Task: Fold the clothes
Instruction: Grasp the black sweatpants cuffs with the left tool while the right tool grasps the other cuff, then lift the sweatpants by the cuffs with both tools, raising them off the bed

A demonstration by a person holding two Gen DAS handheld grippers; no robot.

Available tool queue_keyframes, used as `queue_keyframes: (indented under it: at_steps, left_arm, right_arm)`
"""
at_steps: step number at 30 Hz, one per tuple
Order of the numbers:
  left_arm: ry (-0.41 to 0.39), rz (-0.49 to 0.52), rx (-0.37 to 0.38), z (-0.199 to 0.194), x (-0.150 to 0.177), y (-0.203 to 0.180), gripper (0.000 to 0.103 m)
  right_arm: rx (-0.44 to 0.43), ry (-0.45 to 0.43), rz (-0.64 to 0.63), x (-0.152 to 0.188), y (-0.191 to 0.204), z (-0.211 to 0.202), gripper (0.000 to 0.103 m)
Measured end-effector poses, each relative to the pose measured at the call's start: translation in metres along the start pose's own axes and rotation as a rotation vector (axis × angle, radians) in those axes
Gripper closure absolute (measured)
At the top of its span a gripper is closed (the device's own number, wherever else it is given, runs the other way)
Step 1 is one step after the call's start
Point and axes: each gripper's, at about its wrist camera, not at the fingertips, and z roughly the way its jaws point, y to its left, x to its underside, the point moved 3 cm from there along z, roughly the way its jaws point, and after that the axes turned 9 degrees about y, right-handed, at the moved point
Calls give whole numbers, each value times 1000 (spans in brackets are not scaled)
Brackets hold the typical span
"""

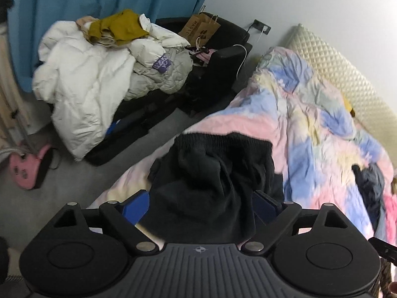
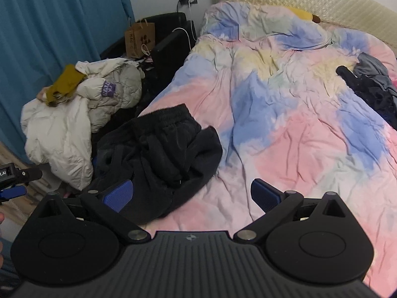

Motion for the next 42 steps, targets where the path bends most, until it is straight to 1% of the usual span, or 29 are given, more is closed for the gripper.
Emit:
queue_keyframes:
  at_steps: [5,9,12,14,15,18,19,22,23,24,25,26,28,30,31,32,33,35,37,38,39,42]
  left_arm:
    - [9,-11,55,80,-51,20,14]
    - [25,-24,88,140,-76,31,15]
    - [49,-33,93,184,-87,37,16]
    - [56,-32,89,207,-91,39,16]
    - [57,-30,89,216,-90,41,17]
    - [70,-23,75,240,-91,44,17]
    - [71,-19,67,247,-92,44,18]
    - [71,2,81,264,-91,47,18]
    - [77,-1,92,268,-90,48,20]
    - [80,-2,103,271,-90,48,24]
    - [80,-7,112,272,-89,48,27]
    - [80,-15,120,274,-88,48,33]
    - [76,-28,132,274,-86,47,36]
    - [65,-27,140,271,-85,45,41]
    - [61,-27,145,268,-84,44,42]
    - [61,-30,149,265,-83,43,46]
    - [63,-34,152,262,-83,42,51]
    - [59,-39,158,253,-82,39,56]
    - [38,-38,164,240,-80,35,62]
    - [27,-39,167,233,-79,32,68]
    - [16,-38,170,224,-77,29,73]
    - [-27,-33,180,194,-68,17,80]
  right_arm:
    - [-3,-13,53,-57,14,60,2]
    - [-22,-26,95,-102,23,113,5]
    - [-48,-24,130,-132,24,156,7]
    - [-50,-3,143,-149,25,185,11]
    - [-50,9,149,-158,26,200,12]
    - [-19,37,133,-178,32,243,13]
    - [-9,53,134,-182,34,257,15]
    - [30,104,112,-191,39,297,20]
    - [43,113,121,-192,38,308,27]
    - [43,119,148,-192,36,318,30]
    - [37,128,180,-192,33,327,38]
    - [39,140,199,-191,31,335,45]
    - [51,172,210,-188,29,348,46]
    - [46,187,201,-185,31,352,54]
    - [48,190,191,-185,32,352,62]
    - [54,195,174,-185,35,350,74]
    - [61,204,155,-185,37,347,79]
    - [72,204,113,-187,41,337,89]
    - [80,185,85,-187,40,321,95]
    - [76,177,85,-187,36,313,96]
    - [72,169,88,-185,33,305,96]
    - [47,143,84,-175,20,274,97]
